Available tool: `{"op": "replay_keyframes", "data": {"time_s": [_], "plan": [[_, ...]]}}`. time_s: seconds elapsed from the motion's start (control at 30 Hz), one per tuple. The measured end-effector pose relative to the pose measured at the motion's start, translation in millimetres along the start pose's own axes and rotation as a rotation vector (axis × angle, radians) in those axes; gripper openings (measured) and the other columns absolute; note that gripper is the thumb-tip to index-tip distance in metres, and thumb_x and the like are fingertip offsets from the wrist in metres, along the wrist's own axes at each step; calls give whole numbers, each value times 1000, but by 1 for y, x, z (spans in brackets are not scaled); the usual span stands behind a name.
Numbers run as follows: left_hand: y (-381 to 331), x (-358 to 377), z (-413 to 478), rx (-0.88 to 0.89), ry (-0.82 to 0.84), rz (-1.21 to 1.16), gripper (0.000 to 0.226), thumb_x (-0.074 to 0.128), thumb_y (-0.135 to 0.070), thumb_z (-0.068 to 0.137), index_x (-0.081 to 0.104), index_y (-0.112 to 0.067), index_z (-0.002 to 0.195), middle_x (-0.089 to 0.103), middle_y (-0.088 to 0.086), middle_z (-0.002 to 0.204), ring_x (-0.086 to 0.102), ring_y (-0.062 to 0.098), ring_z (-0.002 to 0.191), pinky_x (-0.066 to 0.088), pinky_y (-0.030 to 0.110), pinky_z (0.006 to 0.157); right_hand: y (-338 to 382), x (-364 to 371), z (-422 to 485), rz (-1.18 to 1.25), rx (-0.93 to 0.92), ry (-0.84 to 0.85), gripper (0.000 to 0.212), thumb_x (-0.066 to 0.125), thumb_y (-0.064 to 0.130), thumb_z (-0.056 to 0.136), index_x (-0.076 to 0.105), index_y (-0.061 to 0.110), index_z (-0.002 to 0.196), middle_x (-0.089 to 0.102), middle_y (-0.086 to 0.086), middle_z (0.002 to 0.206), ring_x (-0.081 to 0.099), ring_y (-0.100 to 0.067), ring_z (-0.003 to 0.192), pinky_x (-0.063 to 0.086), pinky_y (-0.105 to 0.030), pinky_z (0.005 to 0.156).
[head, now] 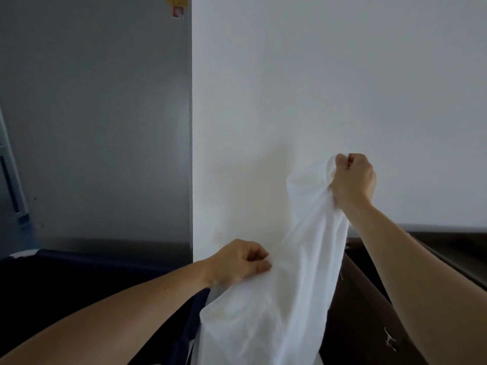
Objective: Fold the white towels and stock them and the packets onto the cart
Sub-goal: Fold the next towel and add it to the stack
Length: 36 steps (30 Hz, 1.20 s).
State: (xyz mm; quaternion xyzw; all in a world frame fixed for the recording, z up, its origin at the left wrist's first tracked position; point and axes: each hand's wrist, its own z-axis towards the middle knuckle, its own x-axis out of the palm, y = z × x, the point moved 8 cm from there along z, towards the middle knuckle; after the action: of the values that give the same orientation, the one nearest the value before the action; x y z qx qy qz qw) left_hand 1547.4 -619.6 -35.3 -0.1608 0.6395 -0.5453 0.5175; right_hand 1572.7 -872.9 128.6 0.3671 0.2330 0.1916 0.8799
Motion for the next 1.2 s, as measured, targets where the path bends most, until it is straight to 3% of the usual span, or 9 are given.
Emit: {"op": "replay_keyframes", "data": {"time_s": [0.17, 0.3, 0.4, 0.53, 0.6, 0.7, 0.9, 1.07, 1.2], "plan": [[20, 12, 0, -30, 13, 124, 13, 62, -29, 94, 61, -23, 83, 62, -4, 81, 56, 10, 73, 49, 27, 74, -5, 6, -8, -19, 19, 12, 28, 40, 30, 101, 56, 9, 90, 48, 3, 66, 52, -26, 72, 35, -33, 64], [24, 11, 4, 4, -99, 177, 11, 50, -22, 98, 49, -13, 91, 53, -3, 81, 48, 10, 71, 43, 26, 68, -9, 2, -4, -17, 22, 0, 28, 40, 30, 101, 55, 10, 89, 48, 3, 66, 51, -26, 72, 35, -33, 64], [20, 8, -2, 113, -200, 171, 12, 48, -21, 100, 43, -17, 110, 56, 1, 83, 51, 13, 64, 46, 26, 59, -15, -3, 1, -30, 38, -9, 26, 39, 29, 100, 53, 10, 87, 47, 3, 65, 50, -26, 71, 34, -32, 63], [16, 14, -9, 334, -249, 424, 43, 48, -30, 98, 35, -33, 139, 60, -6, 108, 59, 8, 74, 49, 17, 72, -22, -3, 2, -35, 49, -12, 26, 40, 29, 99, 51, 11, 84, 46, 2, 64, 49, -26, 68, 33, -32, 61], [17, 16, -9, 379, -218, 513, 35, 48, -42, 98, 40, -36, 131, 61, -5, 118, 63, 13, 91, 51, 24, 83, -24, -2, 1, -41, 52, -2, 26, 40, 29, 99, 53, 11, 86, 47, 2, 64, 50, -26, 69, 34, -33, 62], [23, 18, -5, 265, -139, 439, 49, 61, -54, 90, 50, -28, 130, 59, -10, 123, 58, 9, 107, 46, 20, 94, -26, 0, -1, -50, 40, 7, 28, 40, 29, 100, 55, 9, 88, 48, 2, 65, 50, -26, 70, 35, -33, 63], [36, 13, 0, 117, -182, 133, 54, 73, -49, 82, 44, -35, 125, 62, 10, 105, 62, 27, 94, 54, 40, 84, -26, 1, -2, -53, 34, 9, 27, 40, 27, 100, 52, 9, 84, 46, 2, 64, 45, -23, 64, 30, -33, 55], [34, 9, 4, 61, -257, 231, 46, 71, -49, 85, 47, -27, 117, 56, -7, 98, 55, 7, 84, 47, 18, 74, -25, 4, -3, -54, 20, 10, 26, 40, 27, 100, 51, 10, 82, 45, 2, 62, 41, -18, 57, 29, -32, 50], [36, 9, 8, 7, -216, 396, 35, 70, -54, 83, 54, -29, 102, 62, -8, 103, 60, 11, 91, 50, 22, 79, -26, 6, -6, -59, 21, 23, 26, 40, 27, 100, 53, 10, 85, 47, 3, 64, 45, -21, 63, 30, -32, 54]]}}
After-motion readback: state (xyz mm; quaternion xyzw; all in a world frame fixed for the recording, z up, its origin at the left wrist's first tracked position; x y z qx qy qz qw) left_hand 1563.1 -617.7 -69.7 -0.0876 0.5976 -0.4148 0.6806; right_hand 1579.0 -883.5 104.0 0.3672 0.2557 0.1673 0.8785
